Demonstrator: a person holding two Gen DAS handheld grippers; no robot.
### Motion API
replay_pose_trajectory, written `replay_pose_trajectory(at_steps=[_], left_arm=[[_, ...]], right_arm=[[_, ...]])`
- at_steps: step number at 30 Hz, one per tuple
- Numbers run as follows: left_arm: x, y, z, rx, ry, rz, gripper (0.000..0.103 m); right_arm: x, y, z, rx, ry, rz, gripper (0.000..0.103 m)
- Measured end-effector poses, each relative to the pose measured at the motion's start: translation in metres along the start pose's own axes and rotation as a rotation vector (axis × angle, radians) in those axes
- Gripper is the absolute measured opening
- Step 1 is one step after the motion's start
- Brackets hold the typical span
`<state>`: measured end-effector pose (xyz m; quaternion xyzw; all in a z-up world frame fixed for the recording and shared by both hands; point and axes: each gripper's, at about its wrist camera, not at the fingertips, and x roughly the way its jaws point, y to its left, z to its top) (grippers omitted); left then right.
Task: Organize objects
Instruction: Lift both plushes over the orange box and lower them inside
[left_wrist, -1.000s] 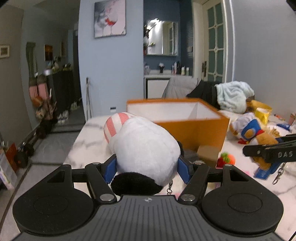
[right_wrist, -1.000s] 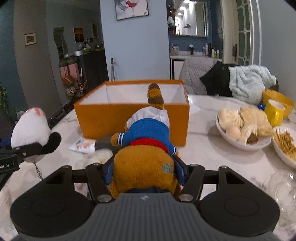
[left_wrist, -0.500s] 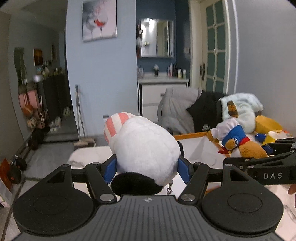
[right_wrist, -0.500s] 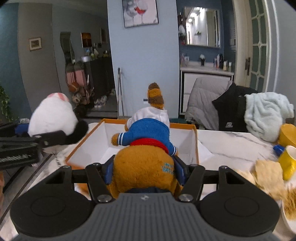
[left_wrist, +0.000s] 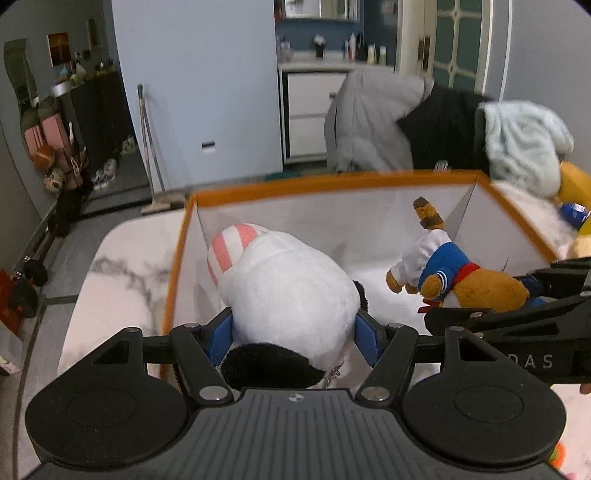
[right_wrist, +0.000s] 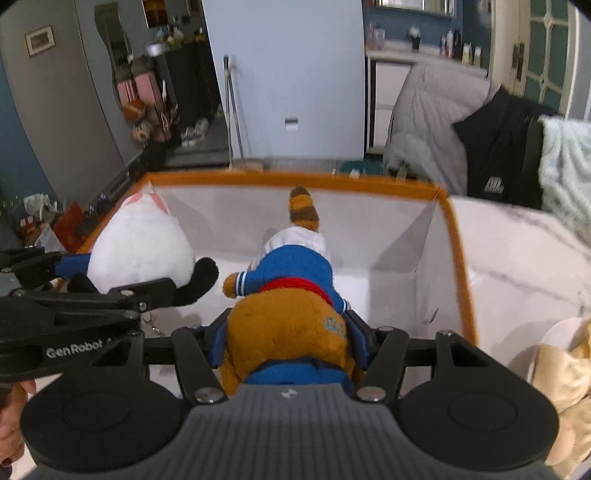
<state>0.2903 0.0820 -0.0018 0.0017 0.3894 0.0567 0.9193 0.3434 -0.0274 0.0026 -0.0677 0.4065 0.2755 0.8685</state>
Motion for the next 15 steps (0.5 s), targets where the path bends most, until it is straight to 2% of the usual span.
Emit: replay_pose_trajectory(at_steps=[5, 15], left_arm=[[-0.001, -0.021, -0.006, 0.130, 0.032, 0.051, 0.078], [-0.030, -0.024, -0.025, 0.132, 0.106, 0.025, 0.078]], right_arm=[[0.015, -0.002, -0.012, -0.010, 0.077, -0.017, 0.061], [-0.009, 0.002, -0.044, -0.004, 0.164, 0.030, 0.061]])
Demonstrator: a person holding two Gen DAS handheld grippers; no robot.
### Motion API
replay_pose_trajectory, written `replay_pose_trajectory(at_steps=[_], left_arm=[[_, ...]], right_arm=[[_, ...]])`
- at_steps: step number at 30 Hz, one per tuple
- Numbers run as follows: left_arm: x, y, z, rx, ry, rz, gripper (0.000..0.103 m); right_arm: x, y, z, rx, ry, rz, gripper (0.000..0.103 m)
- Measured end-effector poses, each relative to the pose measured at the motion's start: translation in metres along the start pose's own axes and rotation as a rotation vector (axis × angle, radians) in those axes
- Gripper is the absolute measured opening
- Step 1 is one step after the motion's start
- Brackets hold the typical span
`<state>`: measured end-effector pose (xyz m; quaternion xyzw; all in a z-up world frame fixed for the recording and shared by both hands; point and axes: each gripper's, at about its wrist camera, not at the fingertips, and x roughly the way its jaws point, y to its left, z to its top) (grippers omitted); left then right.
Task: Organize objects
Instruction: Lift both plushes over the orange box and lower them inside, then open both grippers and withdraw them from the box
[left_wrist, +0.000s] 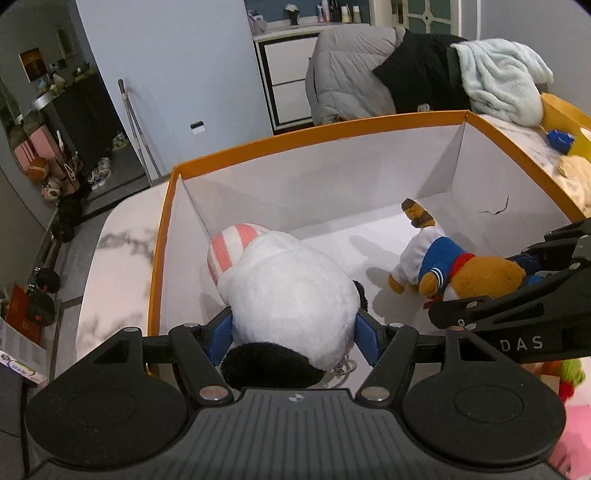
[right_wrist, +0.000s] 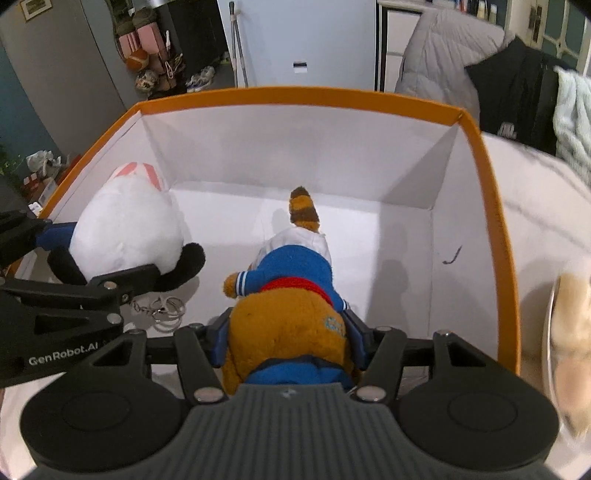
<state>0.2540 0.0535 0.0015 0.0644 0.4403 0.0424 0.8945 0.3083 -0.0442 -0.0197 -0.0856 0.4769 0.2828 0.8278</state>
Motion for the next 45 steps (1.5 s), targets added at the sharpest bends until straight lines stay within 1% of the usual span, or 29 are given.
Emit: replay_pose_trajectory(at_steps=[2, 5, 11, 15, 18, 20, 27, 28, 32, 35, 36, 39, 42, 45], left_arm=[[-0.002, -0.002, -0.002, 0.008, 0.010, -0.001, 0.078], [0.002, -0.001, 0.008, 0.012, 0.030, 0.012, 0.078], [0.009, 0.005, 0.028, -0.018, 0.033, 0.030, 0.078], [0.027, 0.001, 0.029, -0.011, 0.074, 0.027, 0.078], [0.025, -0.004, 0.028, 0.019, 0.064, 0.041, 0.079], [0.030, -0.006, 0.029, 0.030, 0.120, 0.035, 0.079], [0.037, -0.012, 0.030, 0.082, 0.179, 0.015, 0.079], [0.038, -0.012, 0.030, 0.089, 0.189, 0.010, 0.079], [0.045, -0.008, 0.030, 0.095, 0.240, -0.032, 0.081], [0.045, -0.008, 0.031, 0.088, 0.244, -0.045, 0.084], [0.045, -0.006, 0.031, 0.088, 0.240, -0.047, 0.084], [0.041, -0.008, 0.030, 0.102, 0.224, -0.031, 0.085], [0.035, -0.011, 0.029, 0.130, 0.210, -0.006, 0.086], [0.024, -0.011, 0.031, 0.130, 0.182, -0.001, 0.086]], right_arm=[[-0.006, 0.004, -0.006, -0.009, 0.019, 0.007, 0.061], [-0.010, 0.007, 0.000, -0.033, 0.029, -0.018, 0.061], [-0.014, 0.005, 0.037, -0.019, 0.031, -0.018, 0.061], [0.000, 0.001, 0.048, -0.011, 0.070, -0.030, 0.062], [0.020, -0.004, 0.049, 0.000, 0.116, -0.044, 0.062], [0.017, -0.005, 0.049, -0.001, 0.120, -0.046, 0.062], [0.026, 0.007, 0.044, -0.067, 0.217, -0.110, 0.063], [0.031, 0.004, 0.047, -0.074, 0.229, -0.118, 0.063], [0.036, 0.004, 0.045, -0.083, 0.280, -0.137, 0.063], [0.036, 0.004, 0.045, -0.082, 0.288, -0.147, 0.064], [0.035, 0.003, 0.044, -0.082, 0.286, -0.152, 0.068], [0.033, 0.000, 0.045, -0.070, 0.276, -0.134, 0.069], [0.023, 0.005, 0.039, -0.075, 0.252, -0.119, 0.072], [0.010, 0.007, 0.038, -0.096, 0.209, -0.120, 0.073]])
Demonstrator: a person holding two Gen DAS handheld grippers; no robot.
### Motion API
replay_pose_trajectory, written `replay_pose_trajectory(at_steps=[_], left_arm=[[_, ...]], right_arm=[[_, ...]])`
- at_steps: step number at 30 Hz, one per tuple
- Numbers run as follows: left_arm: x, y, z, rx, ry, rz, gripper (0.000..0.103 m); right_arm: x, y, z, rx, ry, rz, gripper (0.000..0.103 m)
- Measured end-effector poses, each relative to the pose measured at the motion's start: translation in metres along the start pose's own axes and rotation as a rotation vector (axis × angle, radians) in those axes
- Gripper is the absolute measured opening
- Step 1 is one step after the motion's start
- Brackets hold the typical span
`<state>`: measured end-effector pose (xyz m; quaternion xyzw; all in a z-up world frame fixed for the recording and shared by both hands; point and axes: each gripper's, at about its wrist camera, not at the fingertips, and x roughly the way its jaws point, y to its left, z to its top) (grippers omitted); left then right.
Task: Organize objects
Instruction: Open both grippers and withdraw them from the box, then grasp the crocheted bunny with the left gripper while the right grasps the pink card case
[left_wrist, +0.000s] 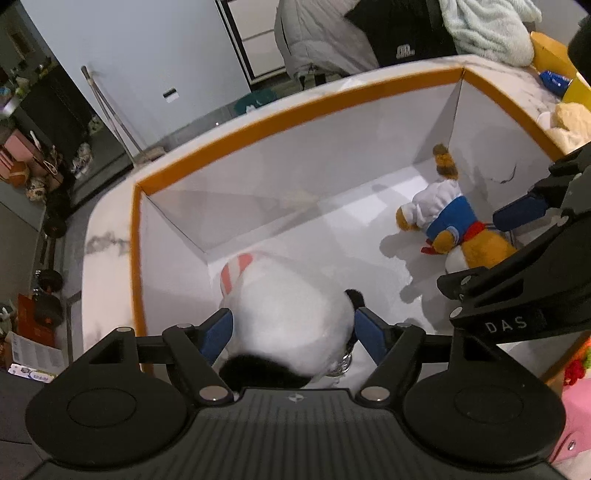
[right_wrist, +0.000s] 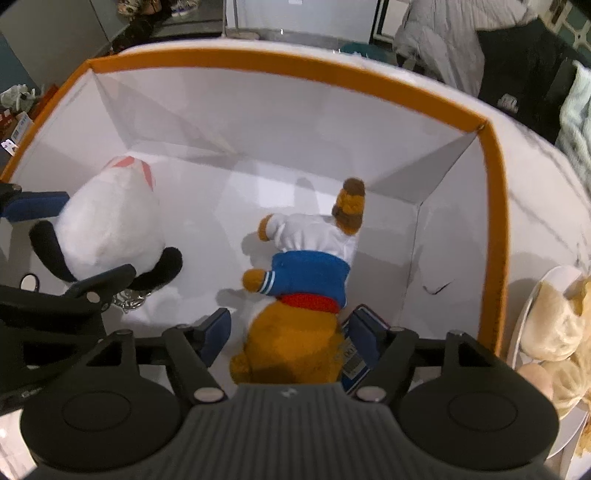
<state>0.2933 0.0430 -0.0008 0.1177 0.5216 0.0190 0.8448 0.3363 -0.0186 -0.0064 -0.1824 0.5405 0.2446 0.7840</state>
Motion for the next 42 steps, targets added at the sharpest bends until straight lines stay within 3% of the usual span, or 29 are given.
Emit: replay_pose_trajectory(at_steps=[4, 6, 11, 16, 21, 25, 28, 32, 38, 42], left_arm=[[-0.016, 0.002, -0.002, 0.001, -0.032, 0.003, 0.086], [-0.028, 0.002, -0.005, -0.010, -0.057, 0.001, 0.087], [-0.064, 0.005, -0.024, -0.068, -0.147, -0.013, 0.088], [-0.103, 0.002, -0.061, -0.128, -0.250, -0.057, 0.089], [-0.127, -0.011, -0.120, -0.175, -0.318, -0.108, 0.092], [-0.122, -0.029, -0.167, -0.224, -0.329, -0.130, 0.093], [-0.110, -0.041, -0.194, -0.298, -0.329, -0.123, 0.093], [-0.096, -0.045, -0.215, -0.378, -0.303, -0.123, 0.092], [-0.105, -0.038, -0.233, -0.395, -0.316, -0.085, 0.092], [-0.107, -0.029, -0.238, -0.404, -0.322, -0.062, 0.092]], right_arm=[[-0.016, -0.002, -0.004, -0.009, -0.049, -0.009, 0.073], [-0.024, -0.003, -0.007, -0.017, -0.088, -0.033, 0.081], [-0.055, -0.004, -0.024, -0.043, -0.225, -0.051, 0.085], [-0.101, 0.007, -0.071, -0.058, -0.355, -0.050, 0.093], [-0.128, 0.022, -0.149, -0.076, -0.467, -0.039, 0.099], [-0.122, 0.026, -0.220, -0.007, -0.490, 0.002, 0.099], [-0.107, 0.030, -0.251, 0.040, -0.516, 0.038, 0.099], [-0.091, 0.039, -0.249, 0.073, -0.544, -0.043, 0.099], [-0.060, 0.057, -0.237, -0.018, -0.496, -0.112, 0.099], [-0.064, 0.074, -0.250, -0.068, -0.483, 0.001, 0.099]])
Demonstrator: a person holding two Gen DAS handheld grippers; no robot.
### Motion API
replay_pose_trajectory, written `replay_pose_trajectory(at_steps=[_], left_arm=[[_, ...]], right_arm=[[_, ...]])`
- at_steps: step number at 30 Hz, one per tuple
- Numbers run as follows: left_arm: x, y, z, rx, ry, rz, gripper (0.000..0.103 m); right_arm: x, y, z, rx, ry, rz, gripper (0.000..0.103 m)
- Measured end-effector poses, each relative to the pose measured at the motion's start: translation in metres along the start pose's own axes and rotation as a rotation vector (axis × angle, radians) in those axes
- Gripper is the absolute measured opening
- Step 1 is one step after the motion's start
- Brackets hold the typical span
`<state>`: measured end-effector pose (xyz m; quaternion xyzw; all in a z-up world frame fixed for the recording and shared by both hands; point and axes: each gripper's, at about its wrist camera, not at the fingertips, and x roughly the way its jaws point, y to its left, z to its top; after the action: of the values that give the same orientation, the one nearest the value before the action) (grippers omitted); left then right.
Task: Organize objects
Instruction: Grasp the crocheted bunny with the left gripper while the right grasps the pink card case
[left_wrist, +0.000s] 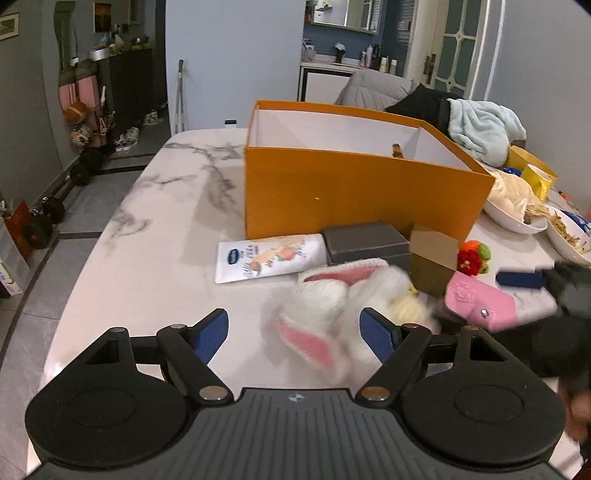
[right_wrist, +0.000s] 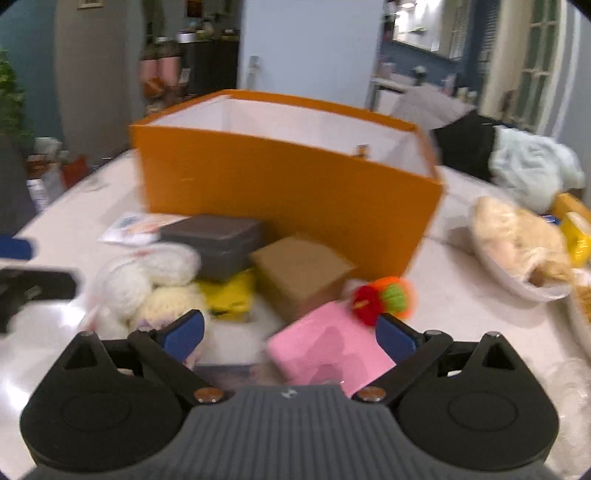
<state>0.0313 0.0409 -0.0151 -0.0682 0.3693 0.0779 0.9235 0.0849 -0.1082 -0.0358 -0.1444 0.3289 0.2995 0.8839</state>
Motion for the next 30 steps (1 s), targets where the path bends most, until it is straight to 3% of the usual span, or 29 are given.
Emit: replay_pose_trajectory(at_steps=[4, 10, 18, 22, 25, 30], left_arm=[[0.003, 0.005, 0.000, -0.020, 0.004, -0.012, 0.093], [0.017, -0.006, 0.000, -0.041, 0.040, -0.030, 0.093], [0.042, -0.024, 0.009, -0.187, 0.088, -0.110, 0.093], [0.056, -0.033, 0.008, -0.195, 0.087, -0.035, 0.094], [0.066, -0.029, 0.002, -0.169, 0.136, -0.002, 0.092], [0.066, -0.003, -0.012, -0.218, 0.151, -0.093, 0.092]], right_arm=[[-0.016, 0.023, -0.012, -0.060, -0.006, 0.104, 0.099], [-0.035, 0.007, -0.021, -0.009, -0.041, 0.043, 0.099], [-0.035, -0.030, -0.032, 0.102, -0.012, -0.005, 0.099], [-0.031, -0.037, -0.033, 0.124, -0.008, -0.015, 0.099], [-0.023, -0.041, -0.031, 0.123, -0.010, -0.021, 0.099], [0.003, -0.057, -0.026, 0.117, 0.001, 0.009, 0.099]])
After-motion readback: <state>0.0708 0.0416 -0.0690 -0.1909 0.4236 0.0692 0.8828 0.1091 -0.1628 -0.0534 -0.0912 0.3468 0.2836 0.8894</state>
